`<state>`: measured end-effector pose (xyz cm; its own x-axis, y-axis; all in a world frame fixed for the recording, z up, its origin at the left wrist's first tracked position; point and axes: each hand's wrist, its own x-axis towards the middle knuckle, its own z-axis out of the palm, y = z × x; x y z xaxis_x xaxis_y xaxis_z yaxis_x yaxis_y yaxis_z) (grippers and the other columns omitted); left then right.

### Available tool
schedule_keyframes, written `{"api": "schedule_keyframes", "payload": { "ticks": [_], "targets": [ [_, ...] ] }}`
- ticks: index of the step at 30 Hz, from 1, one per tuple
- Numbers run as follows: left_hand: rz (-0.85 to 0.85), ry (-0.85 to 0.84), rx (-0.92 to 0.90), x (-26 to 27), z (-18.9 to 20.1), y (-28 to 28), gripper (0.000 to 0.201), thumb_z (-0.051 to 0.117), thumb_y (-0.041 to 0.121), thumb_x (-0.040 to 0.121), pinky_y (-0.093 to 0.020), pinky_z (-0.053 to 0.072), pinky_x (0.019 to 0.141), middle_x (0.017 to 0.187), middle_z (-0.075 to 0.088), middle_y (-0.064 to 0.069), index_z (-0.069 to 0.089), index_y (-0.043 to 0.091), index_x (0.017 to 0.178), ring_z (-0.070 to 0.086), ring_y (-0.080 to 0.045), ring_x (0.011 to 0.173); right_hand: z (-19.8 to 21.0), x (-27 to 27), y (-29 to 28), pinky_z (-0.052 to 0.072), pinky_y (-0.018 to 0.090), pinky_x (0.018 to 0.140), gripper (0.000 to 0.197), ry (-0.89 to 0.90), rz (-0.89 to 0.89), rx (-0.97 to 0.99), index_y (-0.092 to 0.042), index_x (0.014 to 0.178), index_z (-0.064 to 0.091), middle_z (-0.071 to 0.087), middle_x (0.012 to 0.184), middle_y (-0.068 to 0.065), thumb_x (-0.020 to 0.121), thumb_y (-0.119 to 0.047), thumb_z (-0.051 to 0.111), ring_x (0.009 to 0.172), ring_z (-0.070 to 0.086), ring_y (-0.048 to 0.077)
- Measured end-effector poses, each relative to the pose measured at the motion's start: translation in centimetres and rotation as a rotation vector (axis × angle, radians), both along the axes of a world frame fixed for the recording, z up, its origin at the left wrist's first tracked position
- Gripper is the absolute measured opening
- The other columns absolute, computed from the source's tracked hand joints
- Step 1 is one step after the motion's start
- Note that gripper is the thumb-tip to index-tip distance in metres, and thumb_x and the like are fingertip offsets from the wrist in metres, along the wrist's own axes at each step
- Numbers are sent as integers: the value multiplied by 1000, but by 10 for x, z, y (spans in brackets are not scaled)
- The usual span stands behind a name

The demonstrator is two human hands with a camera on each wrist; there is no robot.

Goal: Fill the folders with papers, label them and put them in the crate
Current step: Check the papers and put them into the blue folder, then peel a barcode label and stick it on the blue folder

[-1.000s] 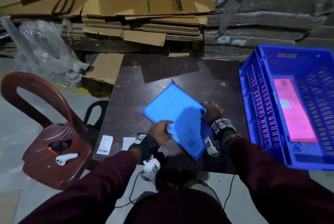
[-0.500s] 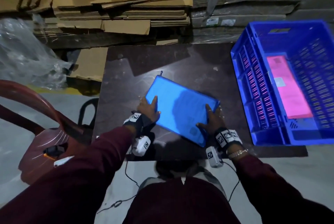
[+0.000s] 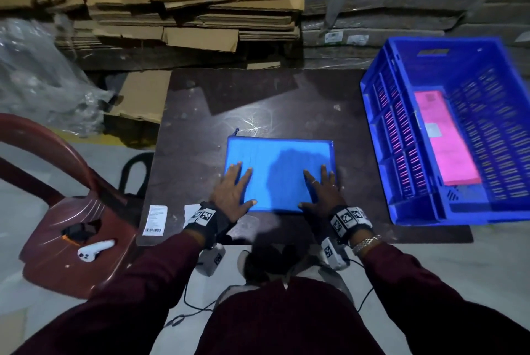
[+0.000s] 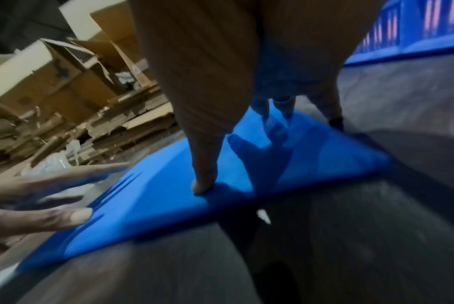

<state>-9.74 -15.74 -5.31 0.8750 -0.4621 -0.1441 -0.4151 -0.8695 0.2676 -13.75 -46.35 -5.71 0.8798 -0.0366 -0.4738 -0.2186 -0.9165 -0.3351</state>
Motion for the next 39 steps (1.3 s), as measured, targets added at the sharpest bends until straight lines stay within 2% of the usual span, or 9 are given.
{"api": "schedule_keyframes", "payload": {
  "ticks": [5,9,12,15,18,23,28,36,39],
  "targets": [
    [37,107,135,-22,-6,-9,83,28,69,88,-56,10,119,164,-7,-5,2,30,156,1,-30,151,12,7,-10,4,62,117,97,47,126,-18,-56,149,1,-24,161,3,81,-54,70,150,-13,33],
    [109,119,103,-35,3,-14,79,42,59,94,-51,1,119,163,-9,-4,1,31,155,-2,-28,151,24,13,-20,9,61,117,91,55,200,-64,-53,151,6,-17,163,3,84,-54,67,151,-7,30],
    [219,102,36,-39,21,-12,78,40,63,92,-48,19,117,163,11,-10,12,28,156,17,-30,149,32,11,-5,16,56,118,83,-36,187,-18,-45,153,15,-2,165,9,86,-52,65,151,8,30],
    [397,50,-44,-42,43,-2,82,38,67,83,-42,49,88,139,53,-16,40,16,147,60,-39,113,42,11,25,29,49,115,72,-257,263,203,-41,150,28,26,159,13,88,-40,64,146,29,28],
    [465,-46,-140,-56,65,20,76,40,60,78,-43,57,65,112,66,-19,57,8,131,68,-41,85,50,10,63,34,39,111,66,-473,353,399,-32,146,43,46,147,13,85,-31,65,139,40,26],
    [509,-111,-131,-86,76,76,66,66,38,80,-41,51,90,125,57,-19,50,6,136,58,-37,108,68,7,124,28,41,116,63,-319,465,404,-32,149,37,32,156,5,92,-30,63,143,31,25],
    [656,-83,-174,-107,68,125,70,81,19,69,-40,52,86,120,58,-18,53,7,132,59,-37,107,76,13,175,35,40,109,53,-260,570,361,-24,143,47,44,145,6,92,-27,63,133,44,27],
    [737,95,-149,-93,16,219,68,51,50,69,-42,50,84,116,60,-10,54,16,128,58,-35,105,77,23,271,42,39,103,37,-178,575,239,-18,129,58,55,136,3,93,-28,59,122,55,30],
    [723,142,-161,-89,12,241,77,74,45,66,-41,49,92,125,58,-10,52,15,134,56,-32,114,67,26,318,48,44,96,33,-184,600,158,-21,121,58,62,127,4,90,-30,54,113,60,33]
  ]
}}
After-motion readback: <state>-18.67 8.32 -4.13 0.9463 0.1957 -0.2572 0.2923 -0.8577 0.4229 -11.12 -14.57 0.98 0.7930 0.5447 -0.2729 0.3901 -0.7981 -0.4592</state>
